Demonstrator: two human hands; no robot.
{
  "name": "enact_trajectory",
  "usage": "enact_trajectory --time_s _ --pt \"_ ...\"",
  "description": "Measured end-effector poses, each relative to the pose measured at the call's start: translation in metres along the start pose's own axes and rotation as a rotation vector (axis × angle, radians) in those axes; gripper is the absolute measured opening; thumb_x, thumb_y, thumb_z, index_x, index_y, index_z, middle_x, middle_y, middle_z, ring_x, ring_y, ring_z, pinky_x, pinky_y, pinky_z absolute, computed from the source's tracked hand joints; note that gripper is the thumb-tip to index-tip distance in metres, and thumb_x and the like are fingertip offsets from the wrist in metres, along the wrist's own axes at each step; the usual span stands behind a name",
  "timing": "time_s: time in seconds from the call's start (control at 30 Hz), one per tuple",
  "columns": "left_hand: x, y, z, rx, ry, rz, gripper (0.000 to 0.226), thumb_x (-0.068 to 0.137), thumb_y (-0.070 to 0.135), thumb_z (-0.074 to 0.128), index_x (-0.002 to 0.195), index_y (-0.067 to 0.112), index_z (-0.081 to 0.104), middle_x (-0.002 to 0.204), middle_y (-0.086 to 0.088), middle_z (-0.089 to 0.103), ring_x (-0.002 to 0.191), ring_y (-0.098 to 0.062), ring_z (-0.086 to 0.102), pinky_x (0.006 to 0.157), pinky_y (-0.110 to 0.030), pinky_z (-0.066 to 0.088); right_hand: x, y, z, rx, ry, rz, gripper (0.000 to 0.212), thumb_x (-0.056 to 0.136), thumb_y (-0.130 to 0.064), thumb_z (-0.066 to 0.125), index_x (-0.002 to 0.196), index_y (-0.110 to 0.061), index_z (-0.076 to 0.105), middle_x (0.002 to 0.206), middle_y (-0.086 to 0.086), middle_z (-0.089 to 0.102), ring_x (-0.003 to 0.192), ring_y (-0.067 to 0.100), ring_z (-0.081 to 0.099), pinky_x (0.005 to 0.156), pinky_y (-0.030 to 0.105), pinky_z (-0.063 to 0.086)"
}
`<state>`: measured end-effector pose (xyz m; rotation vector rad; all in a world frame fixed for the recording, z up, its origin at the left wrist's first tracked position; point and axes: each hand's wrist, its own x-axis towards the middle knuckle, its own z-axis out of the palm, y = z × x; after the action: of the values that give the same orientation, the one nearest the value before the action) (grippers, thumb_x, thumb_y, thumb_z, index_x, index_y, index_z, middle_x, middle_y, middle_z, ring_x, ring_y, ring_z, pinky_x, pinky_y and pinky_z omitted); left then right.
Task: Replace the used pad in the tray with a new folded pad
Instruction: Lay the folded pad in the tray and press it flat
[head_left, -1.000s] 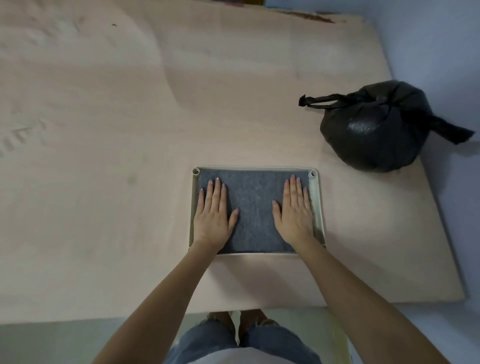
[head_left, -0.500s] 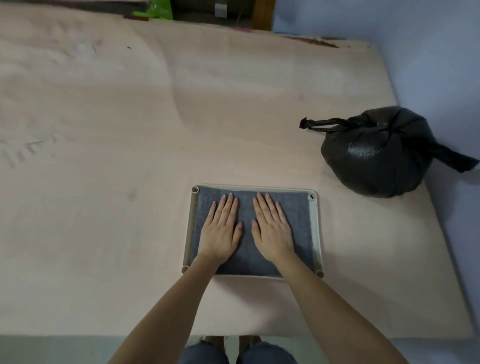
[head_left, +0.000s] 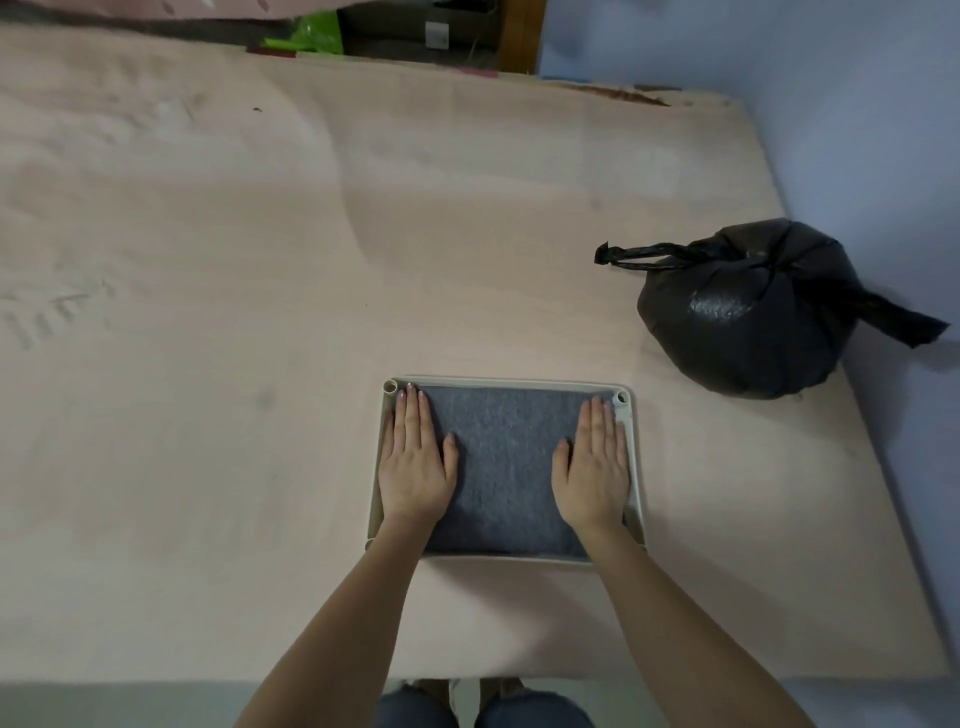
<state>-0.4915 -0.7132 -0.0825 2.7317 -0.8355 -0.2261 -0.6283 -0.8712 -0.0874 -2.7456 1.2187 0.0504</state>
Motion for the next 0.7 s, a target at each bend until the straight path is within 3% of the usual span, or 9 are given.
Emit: enact_trajectory --time_s 0.1,0.17,0.23,0.3,0.37,0.43,0.47,0.6,0.7 --pt "0.0 0.002 -0.002 -0.015 0.003 0.013 0.061 0.098 0.034 0.03 0.146 -0.002 0.02 0.155 -0.018 0.019 0.145 -0.027 0.015 0.118 -0.032 0.0 0.0 -0.001 -0.004 0.034 -0.019 0.048 0.06 0.1 -0.032 0.025 0.149 -0.004 0.006 0.159 0.011 0.006 0.147 0.021 0.004 0.121 0.033 0.005" --pt "-0.001 0.005 -0.01 -0.018 -0.02 0.02 0.06 0.098 0.029 0.037 0.146 -0.002 0.022 0.154 -0.019 0.021 0.144 -0.03 0.016 0.119 -0.034 0.003 -0.003 -0.006 -0.016 0.056 0.003 0.037 0.059 0.099 -0.029 0.034 0.148 -0.002 0.016 0.158 0.013 0.012 0.147 0.025 0.009 0.12 0.034 0.007" --pt "-0.008 0.008 -0.024 -0.057 -0.035 0.098 0.05 0.094 0.024 0.048 0.138 0.0 0.042 0.14 -0.021 0.045 0.133 -0.036 0.04 0.112 -0.041 0.029 -0.013 -0.012 -0.031 0.13 0.053 -0.006 0.049 0.094 -0.022 0.05 0.139 -0.005 0.042 0.151 0.014 0.034 0.14 0.03 0.031 0.115 0.038 0.024" --pt "-0.025 0.007 -0.036 -0.171 -0.105 0.225 0.028 0.091 0.018 0.052 0.117 0.009 0.061 0.11 -0.011 0.065 0.101 -0.03 0.061 0.085 -0.037 0.047 -0.03 -0.019 -0.042 0.426 0.035 -0.026 0.026 0.089 -0.011 0.057 0.115 -0.011 0.06 0.123 0.009 0.06 0.11 0.025 0.059 0.094 0.035 0.048" --pt "-0.041 0.008 -0.048 -0.492 -0.34 0.091 0.017 0.093 0.014 0.049 0.101 0.014 0.064 0.086 -0.003 0.069 0.073 -0.017 0.064 0.068 -0.032 0.05 -0.042 -0.031 -0.052 0.979 -0.192 0.179 0.016 0.093 -0.003 0.05 0.098 -0.011 0.062 0.091 0.004 0.068 0.078 0.021 0.066 0.069 0.029 0.055" --pt "-0.049 0.016 -0.055 -0.877 -0.598 -0.238 0.02 0.096 0.011 0.042 0.095 0.012 0.062 0.071 -0.005 0.068 0.054 -0.012 0.061 0.056 -0.027 0.05 -0.045 -0.042 -0.059 1.399 -0.51 0.471 0.02 0.096 -0.004 0.042 0.098 -0.004 0.062 0.082 0.01 0.069 0.07 0.024 0.067 0.058 0.027 0.057" --pt "-0.05 0.019 -0.055 -0.966 -0.679 -0.336 0.022 0.097 0.011 0.039 0.093 0.01 0.06 0.068 -0.006 0.067 0.049 -0.011 0.06 0.051 -0.023 0.048 -0.045 -0.044 -0.06 1.46 -0.637 0.547 0.02 0.096 -0.007 0.042 0.098 -0.003 0.062 0.084 0.014 0.069 0.071 0.025 0.068 0.059 0.028 0.058" --pt "-0.047 0.027 -0.047 -0.935 -0.746 -0.416 0.023 0.097 0.007 0.037 0.094 0.004 0.06 0.067 -0.008 0.065 0.05 -0.013 0.061 0.05 -0.019 0.049 -0.046 -0.046 -0.054 1.294 -0.765 0.581 0.021 0.095 -0.007 0.04 0.099 0.0 0.06 0.084 0.017 0.068 0.075 0.026 0.068 0.07 0.032 0.057" --pt "-0.04 0.022 -0.042 -0.883 -0.745 -0.466 0.025 0.096 0.008 0.036 0.088 0.005 0.06 0.064 -0.01 0.065 0.048 -0.015 0.062 0.048 -0.021 0.05 -0.046 -0.038 -0.049 1.205 -0.768 0.561 0.025 0.096 -0.006 0.036 0.095 0.001 0.06 0.079 0.015 0.068 0.069 0.023 0.068 0.061 0.026 0.057"
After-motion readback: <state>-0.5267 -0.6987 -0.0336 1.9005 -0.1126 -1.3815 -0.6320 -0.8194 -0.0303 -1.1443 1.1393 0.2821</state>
